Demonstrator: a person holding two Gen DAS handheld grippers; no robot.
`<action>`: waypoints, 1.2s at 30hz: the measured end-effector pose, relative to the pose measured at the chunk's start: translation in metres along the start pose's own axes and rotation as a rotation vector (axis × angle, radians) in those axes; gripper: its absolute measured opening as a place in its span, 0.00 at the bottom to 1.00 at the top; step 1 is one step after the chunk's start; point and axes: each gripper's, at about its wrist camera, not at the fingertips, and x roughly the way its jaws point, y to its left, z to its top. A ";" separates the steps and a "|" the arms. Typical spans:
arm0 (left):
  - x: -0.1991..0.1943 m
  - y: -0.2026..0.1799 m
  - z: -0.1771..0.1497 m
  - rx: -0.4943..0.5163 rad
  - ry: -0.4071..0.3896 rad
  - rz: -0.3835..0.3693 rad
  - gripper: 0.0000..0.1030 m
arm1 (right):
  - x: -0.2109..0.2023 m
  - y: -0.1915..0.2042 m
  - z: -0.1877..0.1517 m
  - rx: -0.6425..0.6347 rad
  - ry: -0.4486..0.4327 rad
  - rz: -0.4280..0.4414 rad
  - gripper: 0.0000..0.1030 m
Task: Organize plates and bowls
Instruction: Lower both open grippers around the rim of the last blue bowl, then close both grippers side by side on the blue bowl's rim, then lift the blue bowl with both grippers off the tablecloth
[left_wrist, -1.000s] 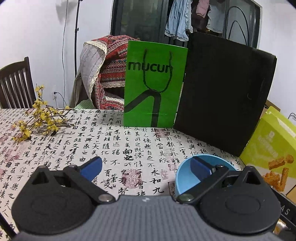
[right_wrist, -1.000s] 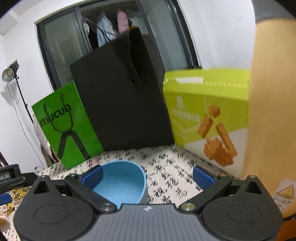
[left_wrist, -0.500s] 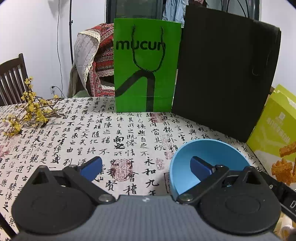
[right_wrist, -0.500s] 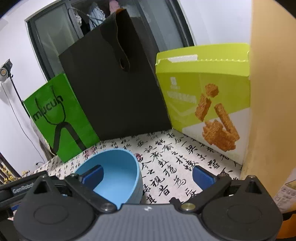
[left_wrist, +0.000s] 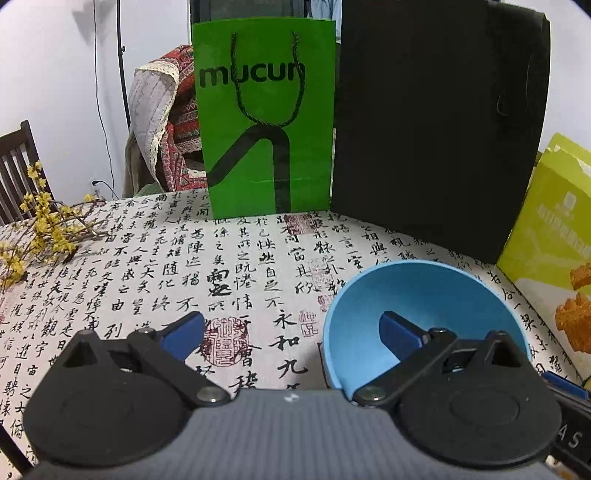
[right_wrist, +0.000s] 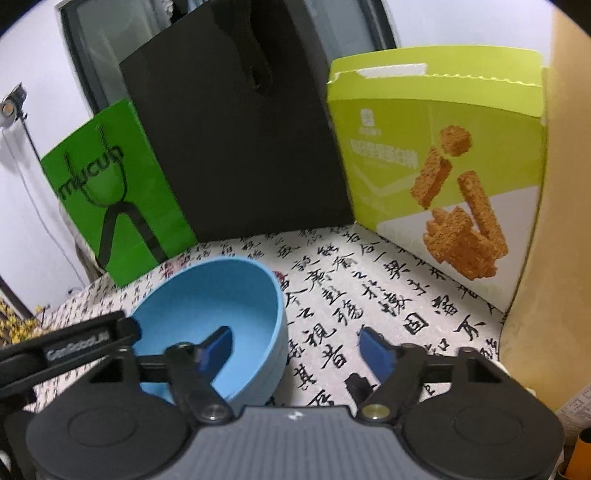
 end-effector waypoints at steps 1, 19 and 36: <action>0.002 0.000 -0.001 0.001 0.006 -0.001 1.00 | 0.000 0.001 0.000 -0.006 0.003 0.001 0.58; 0.019 -0.011 -0.013 0.022 0.049 -0.057 0.57 | 0.021 0.008 -0.005 -0.007 0.040 -0.025 0.28; 0.022 -0.019 -0.019 0.042 0.064 -0.111 0.17 | 0.031 0.006 -0.007 0.025 0.082 -0.031 0.09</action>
